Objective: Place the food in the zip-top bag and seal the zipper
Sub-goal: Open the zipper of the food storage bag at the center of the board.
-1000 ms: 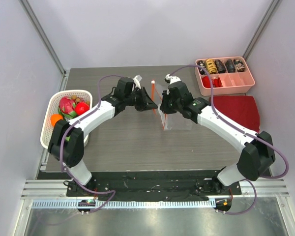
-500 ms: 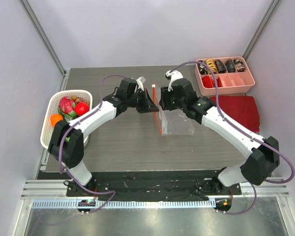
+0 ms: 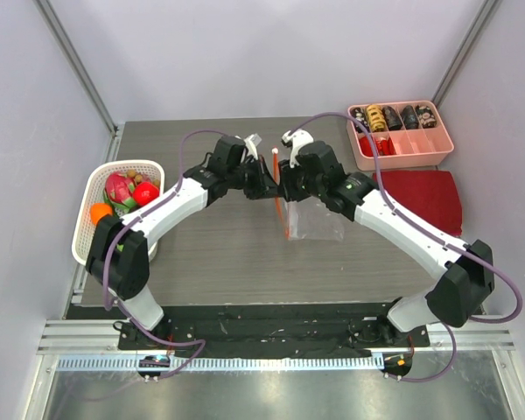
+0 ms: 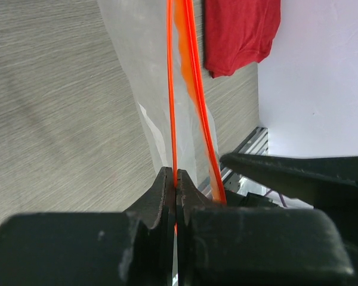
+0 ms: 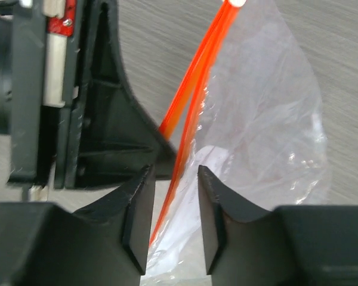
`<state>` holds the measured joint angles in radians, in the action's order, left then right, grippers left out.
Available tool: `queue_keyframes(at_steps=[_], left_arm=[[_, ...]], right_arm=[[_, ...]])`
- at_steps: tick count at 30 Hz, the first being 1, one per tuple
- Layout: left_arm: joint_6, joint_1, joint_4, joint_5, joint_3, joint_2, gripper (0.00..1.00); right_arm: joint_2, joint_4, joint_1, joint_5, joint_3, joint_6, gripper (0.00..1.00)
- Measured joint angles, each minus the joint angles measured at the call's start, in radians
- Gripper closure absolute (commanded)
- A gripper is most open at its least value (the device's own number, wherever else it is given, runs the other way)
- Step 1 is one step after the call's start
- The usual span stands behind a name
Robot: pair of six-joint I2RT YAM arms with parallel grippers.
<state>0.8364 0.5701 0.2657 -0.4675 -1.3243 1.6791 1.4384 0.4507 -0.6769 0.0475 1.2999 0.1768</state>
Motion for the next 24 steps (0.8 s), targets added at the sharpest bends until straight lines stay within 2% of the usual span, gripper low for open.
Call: queue_keyframes(at_steps=[5,11,12,15,22,23,24], left_arm=[[-0.016,0.000,0.017,0.000,0.000,-0.001,1.00],[-0.057,-0.010,0.059,-0.008,0.001,-0.018,1.00],[-0.061,-0.014,0.063,-0.012,0.002,-0.022,1.00],[-0.077,-0.029,0.076,-0.026,0.007,-0.040,1.00],[-0.117,-0.089,0.100,-0.038,0.020,-0.053,1.00],[-0.127,-0.100,0.108,-0.037,0.021,-0.053,0.99],[-0.144,-0.116,0.122,-0.035,0.021,-0.053,0.93]], right_arm=[[0.033,0.011,-0.004,0.084,0.012,-0.059,0.71],[0.032,0.062,0.007,0.135,0.011,-0.105,0.81],[0.032,0.068,0.009,0.137,0.011,-0.110,0.89],[0.020,0.091,0.023,0.136,0.008,-0.127,0.99],[-0.019,0.145,0.088,0.084,0.003,-0.135,0.99],[-0.025,0.156,0.100,0.076,0.003,-0.136,0.99],[-0.033,0.167,0.111,0.067,0.003,-0.137,0.99]])
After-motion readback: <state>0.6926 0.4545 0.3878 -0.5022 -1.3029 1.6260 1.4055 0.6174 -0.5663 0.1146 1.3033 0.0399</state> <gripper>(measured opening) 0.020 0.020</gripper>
